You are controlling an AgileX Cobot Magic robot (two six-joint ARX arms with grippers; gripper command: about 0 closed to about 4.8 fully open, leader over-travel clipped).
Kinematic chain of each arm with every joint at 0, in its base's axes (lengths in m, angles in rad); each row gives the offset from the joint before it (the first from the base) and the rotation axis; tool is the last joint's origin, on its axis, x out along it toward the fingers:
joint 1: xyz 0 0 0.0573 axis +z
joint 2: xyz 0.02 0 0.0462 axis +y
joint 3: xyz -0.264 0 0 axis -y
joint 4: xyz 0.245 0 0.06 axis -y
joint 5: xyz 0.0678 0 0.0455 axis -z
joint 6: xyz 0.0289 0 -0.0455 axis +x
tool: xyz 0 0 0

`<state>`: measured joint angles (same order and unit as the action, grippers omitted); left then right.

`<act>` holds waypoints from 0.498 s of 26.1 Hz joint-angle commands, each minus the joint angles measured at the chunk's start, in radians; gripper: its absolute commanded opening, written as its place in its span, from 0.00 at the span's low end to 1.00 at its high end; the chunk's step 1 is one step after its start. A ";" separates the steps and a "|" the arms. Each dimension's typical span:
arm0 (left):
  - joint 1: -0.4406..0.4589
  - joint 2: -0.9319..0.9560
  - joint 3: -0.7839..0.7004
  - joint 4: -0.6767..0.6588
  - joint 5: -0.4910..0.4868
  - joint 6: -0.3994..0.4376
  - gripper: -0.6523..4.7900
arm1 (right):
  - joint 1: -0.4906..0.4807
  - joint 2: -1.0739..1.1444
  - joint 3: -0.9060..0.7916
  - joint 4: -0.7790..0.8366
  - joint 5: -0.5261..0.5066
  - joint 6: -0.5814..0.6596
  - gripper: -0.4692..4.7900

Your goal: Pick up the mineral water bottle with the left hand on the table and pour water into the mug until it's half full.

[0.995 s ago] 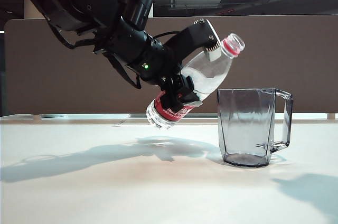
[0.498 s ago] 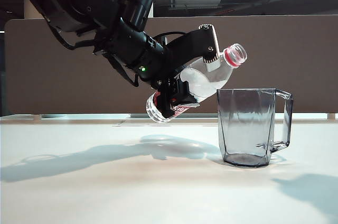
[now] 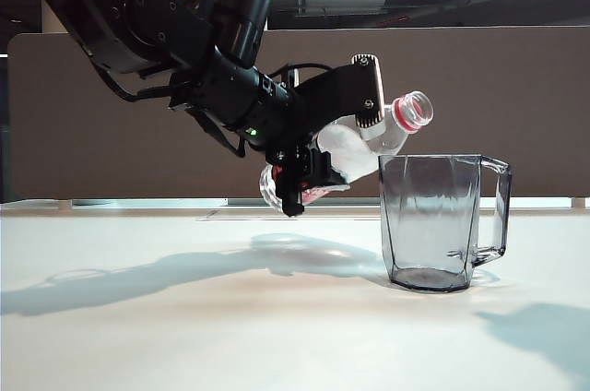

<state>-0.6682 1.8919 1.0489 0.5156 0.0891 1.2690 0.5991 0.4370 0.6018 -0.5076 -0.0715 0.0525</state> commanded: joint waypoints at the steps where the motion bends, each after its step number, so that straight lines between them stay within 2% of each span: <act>1: 0.000 -0.013 0.010 0.071 0.003 0.070 0.54 | -0.001 0.000 0.006 0.017 -0.002 0.000 0.07; 13: 0.000 -0.013 0.010 0.071 0.003 0.172 0.54 | -0.001 0.000 0.006 0.017 -0.002 0.000 0.07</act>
<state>-0.6674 1.8919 1.0496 0.5297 0.0879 1.4158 0.5991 0.4370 0.6018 -0.5076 -0.0715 0.0525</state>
